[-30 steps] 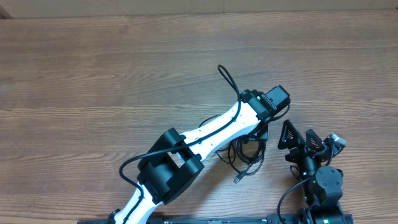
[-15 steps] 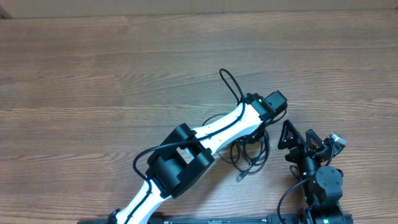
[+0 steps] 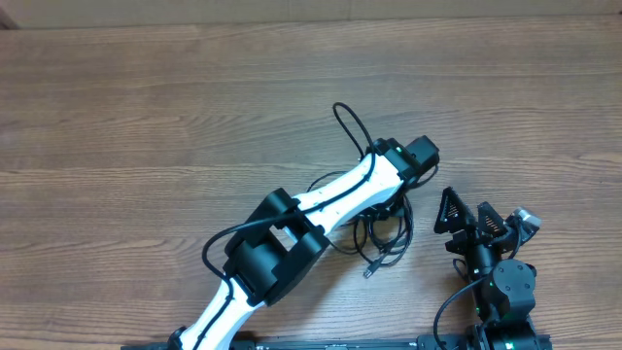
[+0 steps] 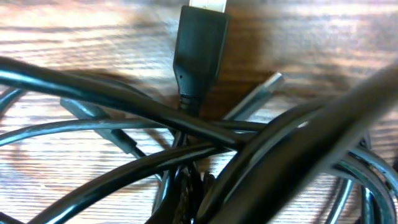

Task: Untangle cables
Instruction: 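Grasp cables in the pile with the left gripper and lift slightly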

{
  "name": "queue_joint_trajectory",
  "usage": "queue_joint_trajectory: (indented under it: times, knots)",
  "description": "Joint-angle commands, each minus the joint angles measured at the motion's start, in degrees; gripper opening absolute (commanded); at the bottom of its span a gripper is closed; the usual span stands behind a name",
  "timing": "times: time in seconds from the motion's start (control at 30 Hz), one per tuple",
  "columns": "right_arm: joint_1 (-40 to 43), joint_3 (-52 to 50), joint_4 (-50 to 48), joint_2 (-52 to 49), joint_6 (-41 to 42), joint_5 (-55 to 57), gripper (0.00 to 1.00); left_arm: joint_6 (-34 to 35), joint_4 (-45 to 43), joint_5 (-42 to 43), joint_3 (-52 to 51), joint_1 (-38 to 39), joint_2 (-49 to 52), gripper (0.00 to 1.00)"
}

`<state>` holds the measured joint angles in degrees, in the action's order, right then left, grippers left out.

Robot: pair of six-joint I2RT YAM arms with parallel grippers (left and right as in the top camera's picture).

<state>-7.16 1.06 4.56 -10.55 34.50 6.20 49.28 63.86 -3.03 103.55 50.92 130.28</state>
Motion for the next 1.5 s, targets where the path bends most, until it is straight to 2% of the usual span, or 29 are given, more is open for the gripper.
queue_joint_trajectory:
  times: [0.0,0.13,0.4,0.53,0.67,0.73,0.77,0.83,0.93,1.07,1.27,1.33,1.47]
  knots:
    - [-0.1,-0.6,-0.3,0.2,0.2,0.2,1.0,-1.9,0.2,-0.4,0.2,-0.9,-6.4,0.04]
    - [-0.1,-0.6,-0.3,0.2,0.2,0.2,1.0,-5.8,0.0,-0.2,0.2,-1.3,-11.6,0.04]
    - [-0.1,-0.6,-0.3,0.2,0.2,0.2,1.0,-26.6,2.2,3.9,0.2,-1.4,-22.0,0.04]
    - [-0.1,-0.6,-0.3,0.2,0.2,0.2,1.0,-31.2,3.3,3.9,0.2,-1.4,-23.4,0.05]
    - [-0.1,-0.6,-0.3,0.2,-0.4,-0.3,1.0,-32.6,3.2,3.6,0.2,-1.4,-23.3,0.16]
    - [-0.1,-0.6,-0.3,0.2,-0.4,-0.5,1.0,-32.6,2.7,3.4,0.2,-1.4,-23.2,0.25]
    - [-0.1,-0.6,-0.4,0.2,-0.5,-0.9,1.0,-32.6,2.3,3.2,0.2,-1.4,-23.2,0.26]
    - [-0.1,-0.6,-1.2,0.2,-1.0,-2.2,1.0,-32.6,1.4,2.6,0.2,-1.4,-23.1,0.25]
    - [-0.1,-0.6,-3.3,0.2,-5.1,-6.0,1.0,-32.6,0.7,2.6,0.2,-1.4,-23.1,0.09]
    - [-0.1,-0.6,-3.6,0.2,-5.3,-6.3,1.0,-32.6,0.6,2.6,0.2,-1.4,-23.1,0.06]
    - [-0.1,-0.6,-3.6,0.2,-5.4,-6.3,1.0,-32.6,0.8,2.6,0.0,-1.4,-22.5,0.25]
    - [-0.1,-0.6,-3.6,0.2,-5.4,-6.3,1.0,-32.5,1.2,2.9,-0.1,-1.3,-21.7,0.26]
    - [-0.1,-0.6,-3.6,0.2,-5.4,-6.3,1.0,-32.5,3.0,4.8,-0.2,-1.0,-18.8,0.34]
